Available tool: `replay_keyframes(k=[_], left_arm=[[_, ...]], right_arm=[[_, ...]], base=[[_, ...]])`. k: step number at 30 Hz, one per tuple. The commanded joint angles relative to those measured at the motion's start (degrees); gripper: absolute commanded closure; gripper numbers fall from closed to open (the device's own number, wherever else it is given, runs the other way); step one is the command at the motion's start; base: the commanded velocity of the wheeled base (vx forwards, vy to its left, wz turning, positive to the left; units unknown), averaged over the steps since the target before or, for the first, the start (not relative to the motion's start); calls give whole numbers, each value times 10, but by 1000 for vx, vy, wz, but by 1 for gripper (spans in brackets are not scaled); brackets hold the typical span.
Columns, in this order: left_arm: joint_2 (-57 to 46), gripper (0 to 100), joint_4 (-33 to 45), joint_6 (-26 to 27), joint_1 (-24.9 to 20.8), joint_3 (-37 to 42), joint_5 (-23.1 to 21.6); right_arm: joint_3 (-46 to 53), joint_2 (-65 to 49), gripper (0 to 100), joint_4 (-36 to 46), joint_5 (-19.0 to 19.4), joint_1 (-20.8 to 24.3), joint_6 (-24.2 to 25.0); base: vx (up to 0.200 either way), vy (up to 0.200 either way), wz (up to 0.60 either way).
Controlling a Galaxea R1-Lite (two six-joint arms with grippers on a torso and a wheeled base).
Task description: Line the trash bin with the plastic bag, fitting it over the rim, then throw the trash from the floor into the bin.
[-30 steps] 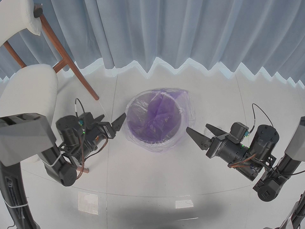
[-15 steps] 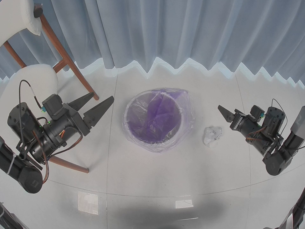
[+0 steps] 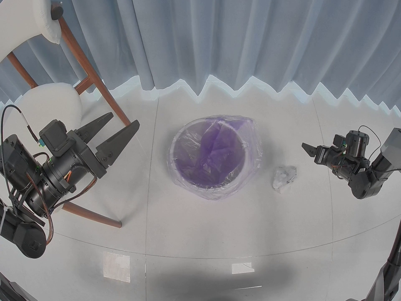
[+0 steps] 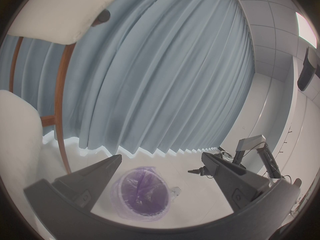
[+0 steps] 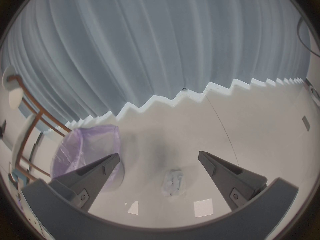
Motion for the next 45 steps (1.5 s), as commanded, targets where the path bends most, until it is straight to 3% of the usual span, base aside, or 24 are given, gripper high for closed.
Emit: replay_keyframes(k=[1, 7, 15, 20, 27, 38, 45], left_arm=[[-5, 0, 1, 1, 1, 1, -3], [0, 0, 1, -3, 13, 2, -2], [-3, 0, 15, -13, 59, 2, -18], [-4, 0, 15, -12, 59, 3, -19], [-3, 0, 15, -11, 52, -16, -1], [-3, 0, 12, -10, 39, -13, 12], [-2, 0, 12, -8, 37, -11, 12]], right_arm=[[24, 74, 0, -40, 32, -44, -38], [-14, 132, 0, -69, 41, -58, -53], [-92, 150, 0, 29, 41, -54, -55], [-146, 166, 0, 119, 41, -53, -54], [-222, 222, 0, 156, 38, -38, -55], [-284, 301, 0, 192, 29, 6, -54], [-286, 301, 0, 227, 8, 6, -50]], base=[[0, 0, 0], [0, -33, 0], [75, -200, 0], [200, -200, 0], [200, -29, 0], [0, 0, 0], [0, 0, 0]])
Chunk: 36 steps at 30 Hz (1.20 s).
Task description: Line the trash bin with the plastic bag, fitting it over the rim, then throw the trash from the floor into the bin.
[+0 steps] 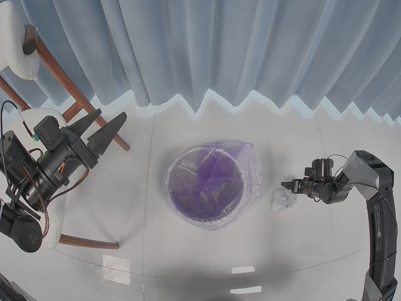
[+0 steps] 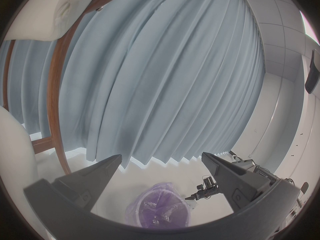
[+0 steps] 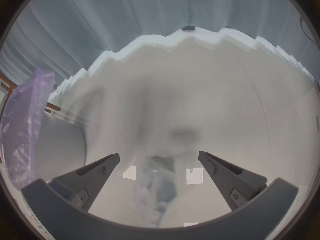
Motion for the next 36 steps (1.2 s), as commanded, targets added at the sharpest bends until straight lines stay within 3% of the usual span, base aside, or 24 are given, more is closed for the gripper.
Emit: replay_keyframes(k=[1, 11, 22, 23, 36], left_arm=[[1, 0, -1, 1, -2, 1, 0], [1, 0, -1, 20, -27, 16, 4], [5, 0, -1, 26, -36, 22, 20], [4, 0, -1, 26, -36, 25, 19], [8, 0, -1, 26, -38, 27, 19]], right_arm=[[-3, 12, 0, 7, -3, 0, 4], [-30, 11, 0, 83, -5, -1, 12], [-41, 10, 0, 110, -7, -1, 14], [-42, 10, 100, 113, -8, -1, 14], [-53, 6, 100, 155, -27, -1, 17]], base=[[0, 0, 0], [0, 0, 0], [0, 0, 0], [0, 0, 0], [0, 0, 0]])
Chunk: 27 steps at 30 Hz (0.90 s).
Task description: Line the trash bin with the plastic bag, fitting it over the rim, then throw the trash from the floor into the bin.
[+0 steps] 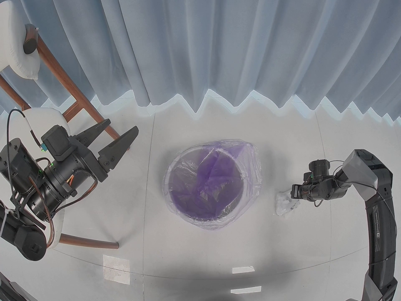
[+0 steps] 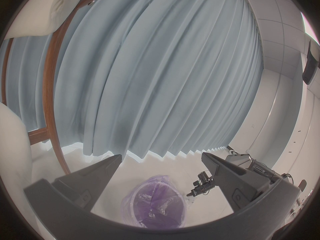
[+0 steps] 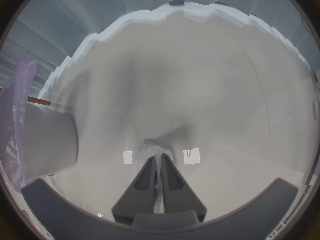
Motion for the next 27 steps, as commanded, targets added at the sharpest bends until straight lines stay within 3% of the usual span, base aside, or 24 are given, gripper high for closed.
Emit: replay_keyframes(k=[1, 10, 15, 17, 18, 23, 27], left_arm=[[2, 0, 0, 0, 0, -1, 0], [0, 0, -1, 1, -4, 0, 1], [-4, 0, 0, 1, -4, 0, 2], [-4, 0, -1, 1, -4, 0, 2], [-5, 0, -1, 1, -4, -1, 2], [-5, 0, -1, 1, -2, -3, 2], [-5, 0, -1, 1, -4, -4, 6]], right_arm=[[9, -19, 100, 5, -4, -1, -1], [195, -205, 100, -20, -4, 1, 43], [389, -382, 100, -146, -6, 1, 40], [398, -393, 100, -152, -6, 1, 40], [457, -482, 100, -175, -6, 0, 40], [508, -634, 100, -170, -4, 8, 43], [539, -708, 100, -176, -8, 45, 34]], base=[[0, 0, 0], [0, 0, 0], [0, 0, 0], [0, 0, 0], [0, 0, 0], [0, 0, 0], [0, 0, 0]])
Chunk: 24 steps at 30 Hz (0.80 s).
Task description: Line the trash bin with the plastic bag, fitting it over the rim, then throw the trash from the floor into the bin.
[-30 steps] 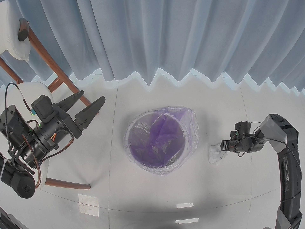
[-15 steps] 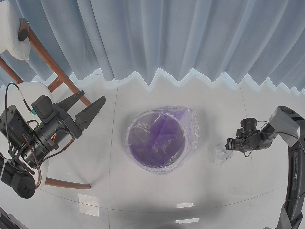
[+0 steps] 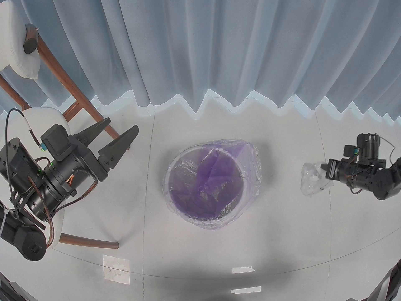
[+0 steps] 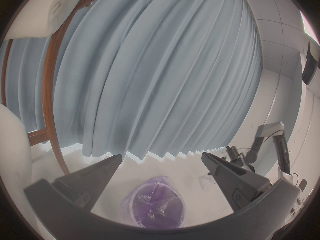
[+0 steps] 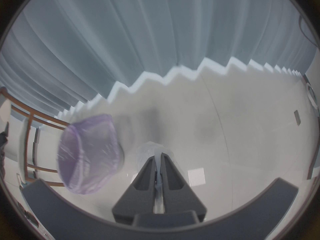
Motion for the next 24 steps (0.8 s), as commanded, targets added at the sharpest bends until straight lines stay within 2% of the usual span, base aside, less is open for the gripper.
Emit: replay_keyframes(k=[1, 5, 6, 11, 15, 17, 20, 21, 24], left_arm=[[-3, 0, 0, 0, -1, -2, 6], [-1, 0, 0, 19, -1, -3, 15], [-1, 0, 0, 19, -1, -3, 15], [-2, 0, 0, 33, -4, -4, 26], [-3, 0, -1, 33, -19, -2, 28], [-3, 0, -1, 33, -28, 1, 33], [-6, 0, -1, 33, -36, 0, 43], [-10, 0, -1, 33, -41, 0, 53], [-10, 0, -1, 33, -41, -1, 54]], right_arm=[[116, -255, 100, -39, -5, 44, -9], [125, -301, 100, -63, -9, 98, -7], [125, -301, 100, -63, -9, 98, -7], [144, -286, 100, -70, -5, 213, 63], [163, -256, 100, -119, -5, 288, 103], [174, -217, 100, -151, -6, 308, 120], [176, -177, 100, -194, -6, 310, 133], [178, -105, 100, -296, -12, 310, 154], [187, -18, 100, -445, -44, 312, 159]], base=[[0, 0, 0], [0, 0, 0], [0, 0, 0], [0, 0, 0], [0, 0, 0], [0, 0, 0], [0, 0, 0], [0, 0, 0], [0, 0, 0]])
